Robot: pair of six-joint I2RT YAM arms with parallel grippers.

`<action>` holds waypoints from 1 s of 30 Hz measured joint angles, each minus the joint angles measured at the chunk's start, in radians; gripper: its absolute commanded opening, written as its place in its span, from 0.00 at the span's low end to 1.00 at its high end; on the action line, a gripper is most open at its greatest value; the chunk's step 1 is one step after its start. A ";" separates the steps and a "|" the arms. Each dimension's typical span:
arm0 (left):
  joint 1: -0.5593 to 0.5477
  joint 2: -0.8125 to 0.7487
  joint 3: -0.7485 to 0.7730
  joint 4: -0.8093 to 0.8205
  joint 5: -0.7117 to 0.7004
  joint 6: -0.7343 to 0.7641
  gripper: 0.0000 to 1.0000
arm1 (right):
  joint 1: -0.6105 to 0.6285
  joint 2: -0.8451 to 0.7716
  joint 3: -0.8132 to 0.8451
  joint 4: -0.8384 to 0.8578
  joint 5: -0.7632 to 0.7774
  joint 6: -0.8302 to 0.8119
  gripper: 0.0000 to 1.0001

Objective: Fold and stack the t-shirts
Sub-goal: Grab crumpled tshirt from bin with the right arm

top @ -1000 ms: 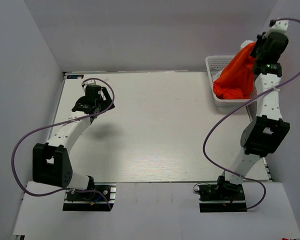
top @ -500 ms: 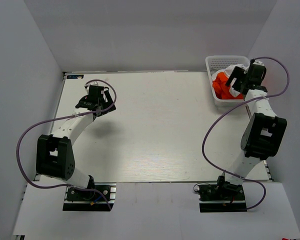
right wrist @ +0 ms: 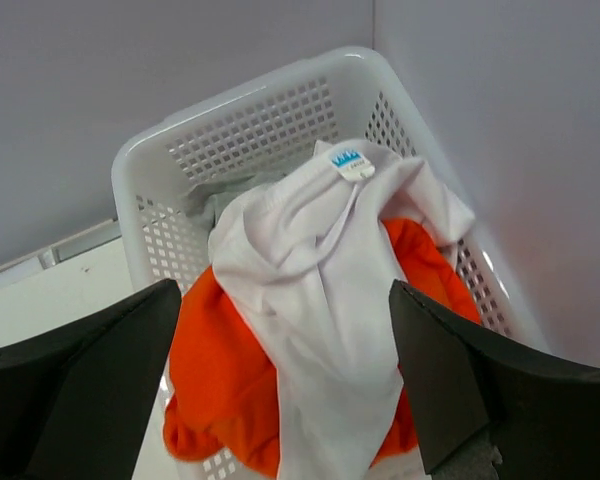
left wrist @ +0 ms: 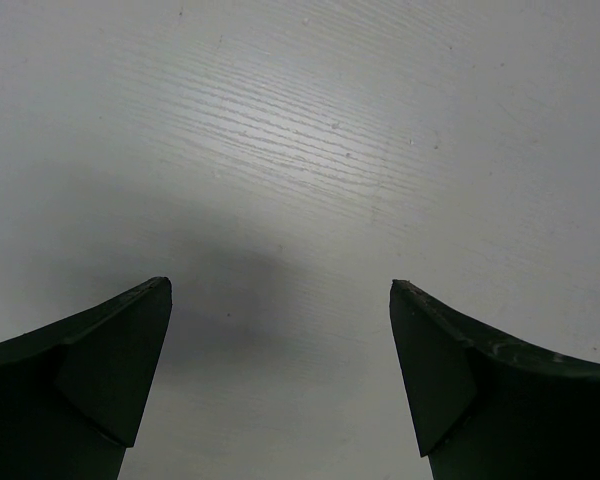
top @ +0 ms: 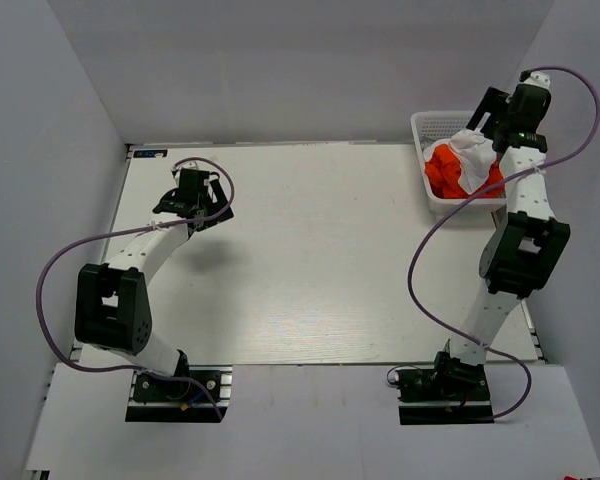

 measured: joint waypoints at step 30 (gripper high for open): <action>0.000 0.113 0.067 0.000 0.037 0.001 1.00 | 0.002 0.238 0.300 -0.001 -0.016 -0.132 0.00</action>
